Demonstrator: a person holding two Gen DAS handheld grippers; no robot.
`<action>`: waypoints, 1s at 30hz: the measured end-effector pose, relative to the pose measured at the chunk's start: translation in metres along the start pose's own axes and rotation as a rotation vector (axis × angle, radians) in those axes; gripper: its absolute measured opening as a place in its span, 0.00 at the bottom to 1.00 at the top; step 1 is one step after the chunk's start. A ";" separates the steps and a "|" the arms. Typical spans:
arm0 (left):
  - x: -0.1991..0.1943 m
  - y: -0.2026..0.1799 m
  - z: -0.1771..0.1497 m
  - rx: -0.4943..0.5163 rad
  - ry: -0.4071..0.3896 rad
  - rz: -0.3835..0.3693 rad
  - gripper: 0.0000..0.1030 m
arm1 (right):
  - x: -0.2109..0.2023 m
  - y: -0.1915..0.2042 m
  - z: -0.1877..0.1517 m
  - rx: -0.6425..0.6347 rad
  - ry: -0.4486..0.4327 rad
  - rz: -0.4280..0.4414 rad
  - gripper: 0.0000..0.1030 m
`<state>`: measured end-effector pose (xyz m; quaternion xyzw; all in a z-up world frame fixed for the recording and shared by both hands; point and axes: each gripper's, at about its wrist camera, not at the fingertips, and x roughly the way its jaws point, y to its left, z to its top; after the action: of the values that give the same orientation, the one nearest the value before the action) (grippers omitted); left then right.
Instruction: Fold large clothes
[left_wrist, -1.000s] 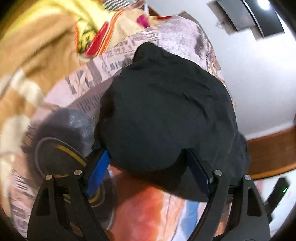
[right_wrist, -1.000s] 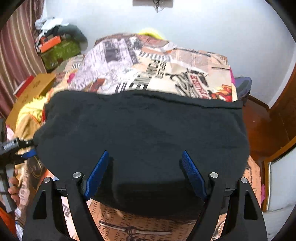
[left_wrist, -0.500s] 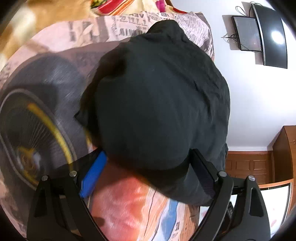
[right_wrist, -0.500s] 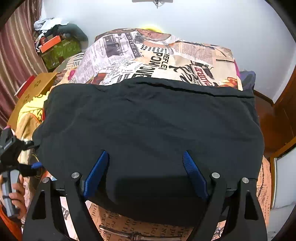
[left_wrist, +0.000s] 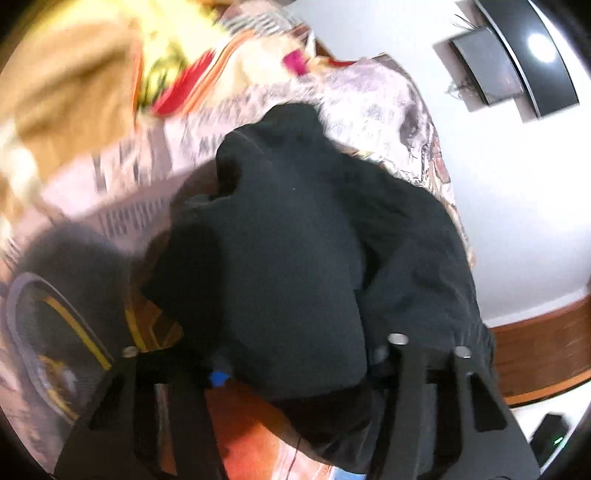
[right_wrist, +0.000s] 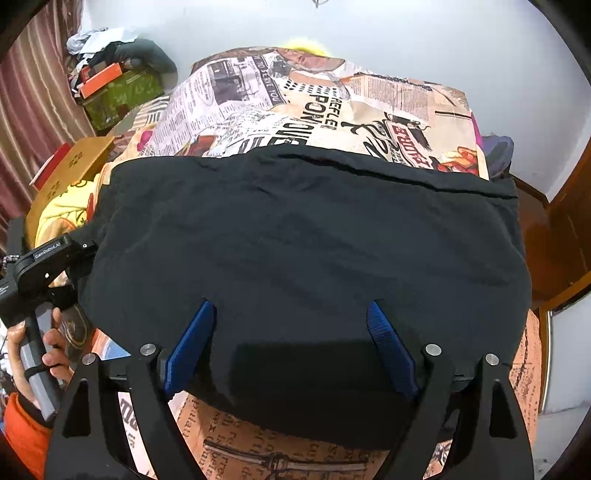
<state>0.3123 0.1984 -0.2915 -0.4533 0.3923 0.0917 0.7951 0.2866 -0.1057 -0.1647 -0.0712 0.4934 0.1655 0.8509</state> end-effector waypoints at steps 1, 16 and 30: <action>-0.005 -0.007 0.000 0.036 -0.017 0.022 0.44 | -0.001 0.000 0.001 0.005 0.007 0.001 0.80; -0.161 -0.093 -0.011 0.441 -0.446 0.125 0.37 | -0.023 0.074 0.014 -0.091 -0.033 0.172 0.80; -0.158 -0.159 -0.071 0.801 -0.505 0.173 0.37 | 0.012 0.077 -0.005 -0.116 0.071 0.182 0.80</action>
<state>0.2466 0.0846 -0.0967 -0.0406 0.2277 0.1067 0.9670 0.2610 -0.0325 -0.1739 -0.0808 0.5172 0.2676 0.8089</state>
